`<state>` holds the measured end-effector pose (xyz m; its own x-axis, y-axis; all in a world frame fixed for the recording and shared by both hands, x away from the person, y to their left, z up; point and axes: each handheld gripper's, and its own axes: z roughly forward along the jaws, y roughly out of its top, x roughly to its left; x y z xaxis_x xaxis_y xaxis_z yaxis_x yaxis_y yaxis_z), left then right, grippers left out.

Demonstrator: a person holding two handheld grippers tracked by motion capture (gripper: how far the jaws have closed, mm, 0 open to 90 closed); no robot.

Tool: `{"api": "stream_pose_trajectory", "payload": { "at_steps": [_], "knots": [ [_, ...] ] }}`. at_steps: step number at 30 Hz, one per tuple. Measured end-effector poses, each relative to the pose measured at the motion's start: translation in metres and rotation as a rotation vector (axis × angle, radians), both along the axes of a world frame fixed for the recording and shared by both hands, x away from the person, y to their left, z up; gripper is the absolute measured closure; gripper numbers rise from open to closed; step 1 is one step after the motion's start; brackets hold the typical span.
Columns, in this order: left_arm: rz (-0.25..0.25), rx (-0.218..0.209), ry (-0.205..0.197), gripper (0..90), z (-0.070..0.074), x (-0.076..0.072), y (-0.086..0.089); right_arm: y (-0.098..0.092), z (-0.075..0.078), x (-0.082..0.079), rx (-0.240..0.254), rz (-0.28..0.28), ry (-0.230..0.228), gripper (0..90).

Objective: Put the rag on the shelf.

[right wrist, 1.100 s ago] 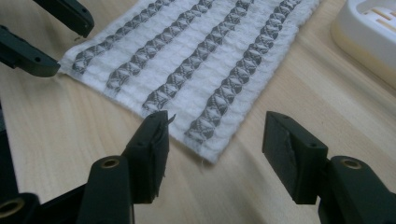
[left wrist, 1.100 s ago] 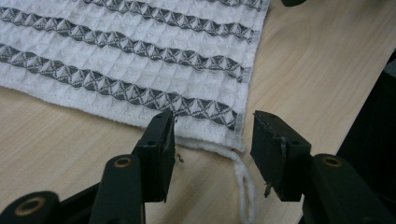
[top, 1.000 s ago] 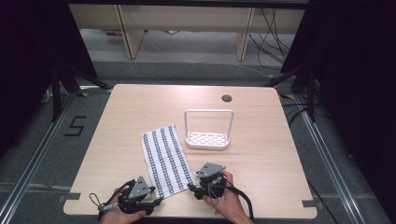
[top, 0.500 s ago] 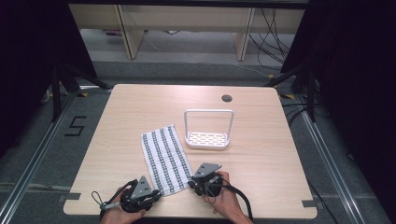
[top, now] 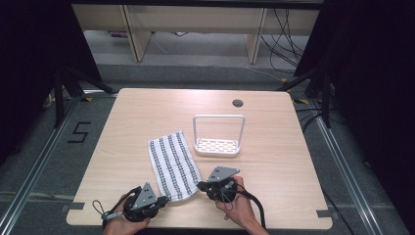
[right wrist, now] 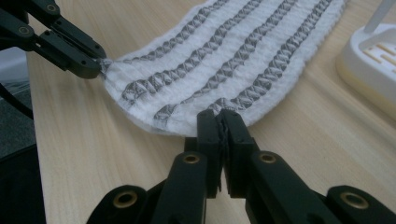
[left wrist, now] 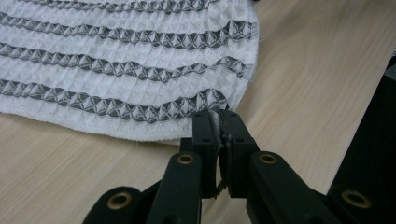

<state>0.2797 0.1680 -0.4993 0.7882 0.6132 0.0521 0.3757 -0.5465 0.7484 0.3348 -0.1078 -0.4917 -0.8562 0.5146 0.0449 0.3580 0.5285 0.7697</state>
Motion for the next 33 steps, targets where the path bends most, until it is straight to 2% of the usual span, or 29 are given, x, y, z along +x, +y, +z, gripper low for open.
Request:
{"api": "stream_pose_trajectory", "payload": {
  "at_steps": [1, 2, 3, 5, 6, 7, 8, 10, 11, 12, 13, 14, 16, 17, 18, 20, 21, 23, 25, 26, 27, 28, 29, 30, 32, 33],
  "knots": [
    [-0.011, -0.005, -0.007, 85.2, 0.003, 0.000, 0.001, 0.001, 0.002, -0.001, 0.005, -0.002, 0.009, 87.8],
    [0.000, -0.032, -0.003, 85.3, 0.006, -0.001, 0.001, 0.001, 0.005, -0.001, 0.010, 0.001, -0.006, 88.0],
    [-0.003, -0.049, -0.014, 85.3, 0.012, -0.001, 0.004, 0.002, 0.006, -0.002, 0.018, -0.003, 0.000, 88.0],
    [-0.006, -0.040, -0.022, 85.1, 0.016, 0.000, 0.006, 0.002, 0.009, -0.001, 0.021, 0.002, -0.006, 88.0],
    [-0.001, -0.096, -0.035, 85.1, 0.022, 0.001, 0.007, 0.003, 0.015, 0.001, 0.035, -0.003, -0.016, 88.1],
    [-0.010, -0.079, -0.036, 85.1, 0.026, 0.001, 0.010, 0.003, 0.017, 0.003, 0.039, 0.002, -0.037, 88.1],
    [-0.009, -0.095, -0.049, 85.1, 0.029, 0.002, 0.011, 0.004, 0.020, 0.004, 0.048, 0.004, -0.032, 88.2],
    [-0.007, -0.102, -0.037, 85.1, 0.037, 0.004, 0.016, 0.005, 0.027, 0.003, 0.064, -0.005, -0.030, 88.2],
    [-0.010, -0.127, -0.035, 85.1, 0.040, 0.005, 0.017, 0.006, 0.031, 0.005, 0.072, 0.006, -0.056, 88.2],
    [-0.010, -0.127, -0.035, 85.1, 0.040, 0.005, 0.017, 0.006, 0.031, 0.005, 0.072, 0.006, -0.056, 88.2],
    [-0.004, -0.145, -0.035, 85.1, 0.047, 0.006, 0.018, 0.006, 0.035, 0.005, 0.080, 0.003, -0.070, 88.3],
    [-0.012, -0.146, -0.034, 85.1, 0.051, 0.007, 0.019, 0.007, 0.043, 0.006, 0.087, 0.014, -0.085, 88.3],
    [-0.026, -0.143, -0.049, 85.1, 0.068, 0.010, 0.022, 0.008, 0.059, 0.007, 0.107, 0.013, -0.111, 88.5],
    [-0.024, -0.146, -0.062, 85.1, 0.074, 0.011, 0.023, 0.009, 0.065, 0.008, 0.119, 0.016, -0.106, 88.4],
    [-0.025, -0.147, -0.062, 85.1, 0.081, 0.012, 0.024, 0.009, 0.071, 0.009, 0.125, 0.014, -0.139, 88.5],
    [-0.032, -0.159, -0.073, 85.1, 0.094, 0.015, 0.025, 0.010, 0.085, 0.009, 0.124, 0.012, -0.144, 88.5],
    [-0.032, -0.159, -0.073, 85.1, 0.094, 0.015, 0.025, 0.011, 0.091, 0.011, 0.129, 0.025, -0.174, 88.5],
    [-0.049, -0.185, -0.087, 85.2, 0.115, 0.018, 0.026, 0.012, 0.105, 0.011, 0.148, 0.026, -0.180, 88.6],
    [-0.062, -0.196, -0.105, 85.2, 0.134, 0.020, 0.026, 0.011, 0.119, 0.011, 0.165, 0.027, -0.221, 88.6],
    [-0.064, -0.203, -0.106, 85.2, 0.140, 0.020, 0.025, 0.010, 0.128, 0.010, 0.173, 0.033, -0.234, 88.6],
    [-0.064, -0.203, -0.106, 85.2, 0.140, 0.020, 0.025, 0.010, 0.133, 0.009, 0.177, 0.030, -0.245, 88.7],
    [-0.079, -0.209, -0.113, 85.2, 0.150, 0.020, 0.024, 0.010, 0.133, 0.009, 0.177, 0.030, -0.245, 88.7],
    [-0.087, -0.212, -0.120, 85.2, 0.158, 0.020, 0.023, 0.006, 0.148, 0.005, 0.194, 0.026, -0.259, 88.7],
    [-0.102, -0.220, -0.133, 85.2, 0.169, 0.020, 0.020, 0.004, 0.153, 0.004, 0.202, 0.032, -0.272, 88.7],
    [-0.114, -0.223, -0.152, 85.2, 0.180, 0.020, 0.018, -0.001, 0.162, 0.002, 0.206, 0.029, -0.288, 88.7],
    [-0.114, -0.223, -0.152, 85.2, 0.180, 0.020, 0.018, -0.004, 0.165, 0.000, 0.214, 0.024, -0.305, 88.7]
  ]
}}
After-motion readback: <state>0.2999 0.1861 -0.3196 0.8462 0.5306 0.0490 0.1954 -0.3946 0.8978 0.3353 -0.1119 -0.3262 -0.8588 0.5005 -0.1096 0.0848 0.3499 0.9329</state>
